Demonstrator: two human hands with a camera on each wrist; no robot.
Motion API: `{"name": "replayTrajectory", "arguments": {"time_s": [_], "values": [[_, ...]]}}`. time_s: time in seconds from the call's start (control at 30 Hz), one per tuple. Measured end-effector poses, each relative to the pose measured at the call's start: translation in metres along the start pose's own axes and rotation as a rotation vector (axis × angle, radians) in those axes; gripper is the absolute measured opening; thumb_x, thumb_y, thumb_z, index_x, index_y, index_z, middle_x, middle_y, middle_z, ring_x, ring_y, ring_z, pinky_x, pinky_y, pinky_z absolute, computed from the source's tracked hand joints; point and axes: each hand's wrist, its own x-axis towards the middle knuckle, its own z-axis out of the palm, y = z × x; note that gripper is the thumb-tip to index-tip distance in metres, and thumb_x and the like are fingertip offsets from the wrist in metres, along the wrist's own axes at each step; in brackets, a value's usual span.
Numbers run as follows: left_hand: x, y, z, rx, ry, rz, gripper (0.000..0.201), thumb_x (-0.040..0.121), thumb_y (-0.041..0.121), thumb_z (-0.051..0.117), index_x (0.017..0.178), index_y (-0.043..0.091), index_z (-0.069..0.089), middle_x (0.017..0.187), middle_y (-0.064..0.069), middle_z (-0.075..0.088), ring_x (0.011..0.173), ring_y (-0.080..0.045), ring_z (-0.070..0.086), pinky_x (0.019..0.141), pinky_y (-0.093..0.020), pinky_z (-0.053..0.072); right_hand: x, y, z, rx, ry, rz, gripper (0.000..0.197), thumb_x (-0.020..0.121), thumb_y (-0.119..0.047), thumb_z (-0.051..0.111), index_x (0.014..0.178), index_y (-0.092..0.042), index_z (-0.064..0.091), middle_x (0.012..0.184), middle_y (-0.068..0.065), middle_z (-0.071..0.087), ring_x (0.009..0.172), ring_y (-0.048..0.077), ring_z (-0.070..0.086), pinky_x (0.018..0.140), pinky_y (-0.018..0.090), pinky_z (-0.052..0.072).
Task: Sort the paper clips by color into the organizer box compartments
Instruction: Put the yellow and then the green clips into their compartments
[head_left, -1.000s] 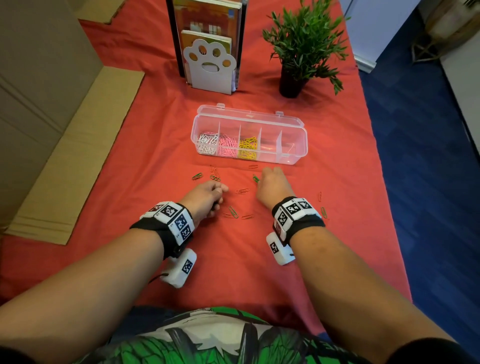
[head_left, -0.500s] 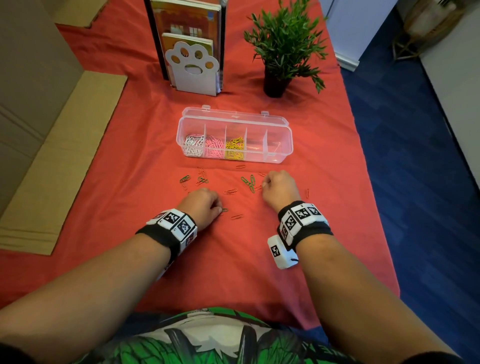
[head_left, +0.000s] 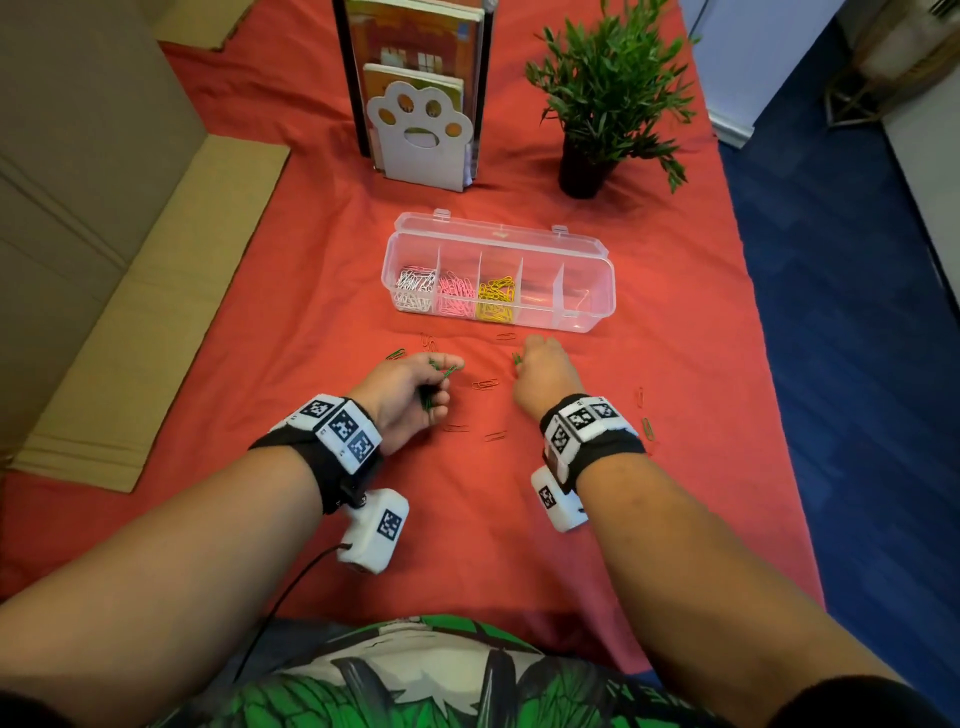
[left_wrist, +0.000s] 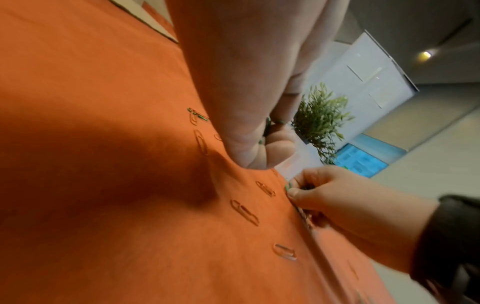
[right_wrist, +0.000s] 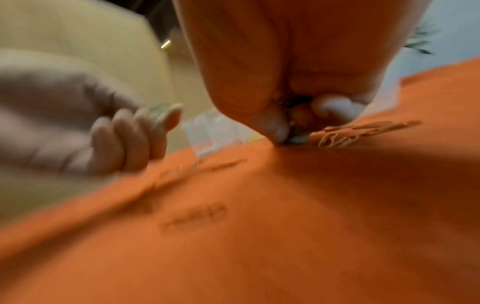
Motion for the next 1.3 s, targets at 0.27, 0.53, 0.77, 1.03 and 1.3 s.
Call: {"name": "replayTrajectory", "arguments": {"time_s": [0.27,0.53,0.77,1.03,1.3], "values": [[0.006,0.015,0.018,-0.194,-0.062,-0.157,0.029,0.086,0.014,0.035,0.095,0.006,0.062,0.087,-0.009,0.066,0.072,-0.02,0.063,0.063,-0.027,0.056,-0.025,0.017,-0.04,1.626,-0.253,0.494,0.016,0.083,-0.007,0.041,0.083,-0.008,0.057,0.068,0.004,0.046,0.057,0.014,0.049,0.045,0.021,0.043],[0.011,0.044,0.053,-0.144,-0.092,-0.109,0.034,0.091,0.023,0.034,0.107,0.004,0.057,0.105,-0.015,0.063,0.09,-0.025,0.061,0.088,-0.038,0.048,-0.03,0.025,-0.064,1.848,-0.257,0.558,0.019,0.089,-0.012,0.042,0.082,-0.004,0.058,0.068,0.008,0.059,0.058,0.016,0.058,0.049,0.021,0.052],[0.019,0.094,0.099,-0.065,-0.09,-0.015,0.022,0.094,0.026,0.034,0.084,0.012,0.047,0.078,-0.005,0.05,0.073,-0.017,0.049,0.08,-0.029,0.045,-0.029,0.037,-0.077,1.77,-0.081,0.685,0.025,0.096,-0.003,0.034,0.089,-0.004,0.057,0.082,0.01,0.053,0.068,0.016,0.048,0.064,0.027,0.044],[0.032,0.104,0.111,0.104,0.11,0.176,0.014,0.085,0.016,0.048,0.071,0.016,0.05,0.067,0.001,0.05,0.065,-0.015,0.052,0.064,-0.026,0.048,-0.011,0.029,-0.088,1.428,0.109,0.531,0.039,0.088,0.015,0.023,0.084,-0.009,0.053,0.076,0.005,0.049,0.06,0.009,0.044,0.053,0.018,0.039],[0.039,0.083,0.011,0.75,0.79,0.451,0.045,0.088,0.011,0.045,0.133,0.013,0.045,0.139,-0.018,0.04,0.128,-0.032,0.04,0.109,-0.033,0.027,0.044,-0.015,-0.088,0.804,0.283,0.154,0.035,0.072,0.003,0.04,0.075,-0.023,0.064,0.099,0.012,0.063,0.088,0.024,0.06,0.08,0.019,0.047]]}}
